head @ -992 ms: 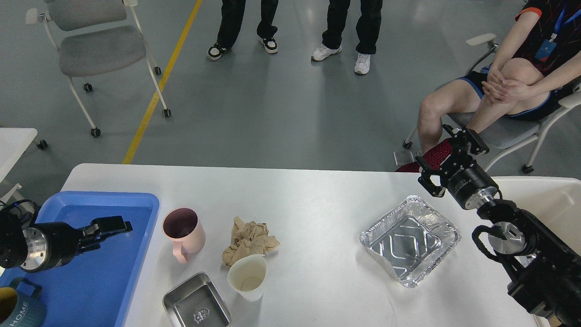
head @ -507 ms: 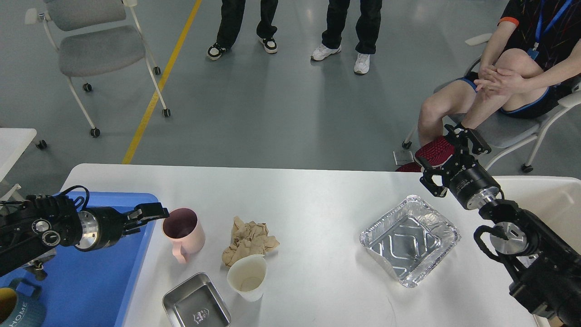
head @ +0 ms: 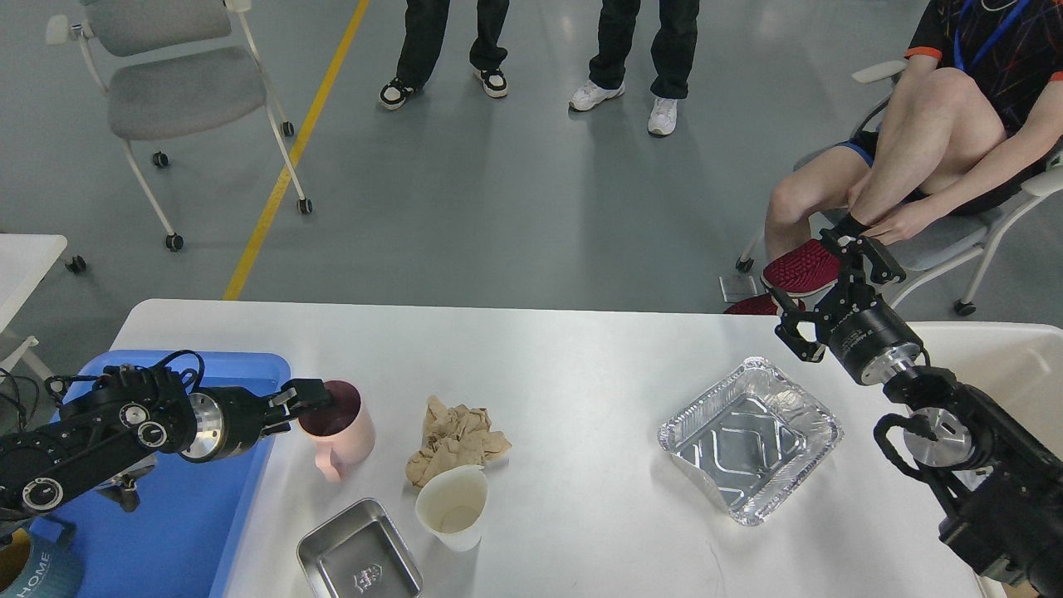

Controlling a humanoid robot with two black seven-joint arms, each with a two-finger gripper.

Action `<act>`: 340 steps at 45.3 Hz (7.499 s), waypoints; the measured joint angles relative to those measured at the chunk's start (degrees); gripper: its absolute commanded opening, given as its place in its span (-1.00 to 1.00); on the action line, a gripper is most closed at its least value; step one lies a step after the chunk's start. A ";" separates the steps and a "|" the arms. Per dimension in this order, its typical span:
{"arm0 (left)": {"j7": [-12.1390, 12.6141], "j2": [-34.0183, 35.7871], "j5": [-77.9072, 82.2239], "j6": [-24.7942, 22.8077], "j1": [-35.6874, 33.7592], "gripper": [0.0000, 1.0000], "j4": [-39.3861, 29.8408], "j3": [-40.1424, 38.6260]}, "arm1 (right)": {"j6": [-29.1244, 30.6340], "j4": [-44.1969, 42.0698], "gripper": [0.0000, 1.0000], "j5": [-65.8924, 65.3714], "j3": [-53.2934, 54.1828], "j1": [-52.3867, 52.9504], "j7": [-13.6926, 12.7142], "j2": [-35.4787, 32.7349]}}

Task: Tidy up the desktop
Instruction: 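Grasp the pink mug with the left gripper, then lift the pink mug and lower it into the blue tray corner, then release the mug and reach the left gripper toward the steel box, then grasp the small stainless steel box with the left gripper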

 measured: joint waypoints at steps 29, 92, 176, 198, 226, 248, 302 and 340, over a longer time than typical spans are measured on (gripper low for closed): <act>4.49 -2.59 -1.14 -0.51 0.17 -0.81 2.02 1.72 | -0.13 0.01 1.00 0.00 0.08 -0.67 -0.03 -0.14; 6.06 44.61 -7.97 -17.37 -4.28 -0.97 -32.35 -4.20 | -0.12 -0.35 1.00 -0.01 0.17 -1.14 0.01 0.15; 5.96 31.98 -11.83 5.24 7.19 -0.14 -21.47 17.16 | -0.08 -0.51 1.00 -0.01 0.17 -2.89 0.09 0.31; 5.57 40.29 -12.70 -6.11 5.98 0.47 -26.08 4.11 | -0.08 -0.44 1.00 -0.01 0.17 -2.87 0.09 0.41; 5.05 56.92 -16.35 -23.51 -4.00 0.47 -38.68 -11.01 | -0.33 -0.67 1.00 -0.10 0.09 -2.13 0.09 0.47; 6.07 42.08 -9.56 -22.55 -3.60 0.47 -35.43 -6.10 | -0.26 -0.32 1.00 -0.10 0.08 -2.57 0.09 0.40; 6.18 3.40 13.86 -22.89 0.71 0.85 -14.40 3.12 | -0.08 -0.45 1.00 -0.10 0.08 -3.07 0.09 -0.17; 5.58 -1.76 16.93 -19.57 0.82 -0.37 -9.06 3.30 | -0.08 -0.37 1.00 -0.10 0.08 -3.34 0.09 -0.15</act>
